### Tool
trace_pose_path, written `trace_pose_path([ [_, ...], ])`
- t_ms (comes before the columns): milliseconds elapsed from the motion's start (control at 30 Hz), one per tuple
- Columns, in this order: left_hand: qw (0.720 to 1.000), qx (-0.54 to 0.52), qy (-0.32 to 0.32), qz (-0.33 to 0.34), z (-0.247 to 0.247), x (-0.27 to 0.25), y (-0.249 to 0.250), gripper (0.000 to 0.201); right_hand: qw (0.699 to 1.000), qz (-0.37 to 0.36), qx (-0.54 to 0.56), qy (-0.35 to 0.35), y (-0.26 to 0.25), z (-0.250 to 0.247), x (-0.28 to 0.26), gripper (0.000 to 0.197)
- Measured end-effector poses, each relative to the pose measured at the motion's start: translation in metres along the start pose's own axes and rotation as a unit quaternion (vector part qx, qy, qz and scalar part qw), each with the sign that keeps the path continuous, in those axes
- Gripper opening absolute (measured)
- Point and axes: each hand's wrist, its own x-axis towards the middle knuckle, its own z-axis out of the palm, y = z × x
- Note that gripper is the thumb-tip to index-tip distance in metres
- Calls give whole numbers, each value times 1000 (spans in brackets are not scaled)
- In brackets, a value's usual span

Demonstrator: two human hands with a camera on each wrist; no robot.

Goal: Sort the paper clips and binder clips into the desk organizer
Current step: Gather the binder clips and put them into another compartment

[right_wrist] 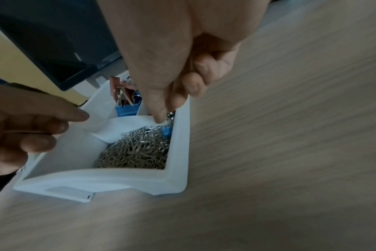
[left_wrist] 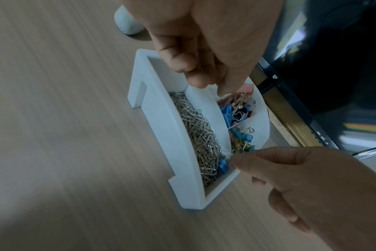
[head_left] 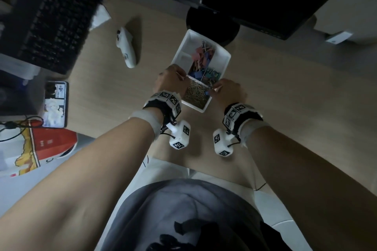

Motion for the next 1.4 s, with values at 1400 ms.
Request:
trace_pose_path([
  [1400, 958, 65, 30, -277, 8, -53, -167, 20, 983, -141, 56, 101, -46, 25, -39, 16],
])
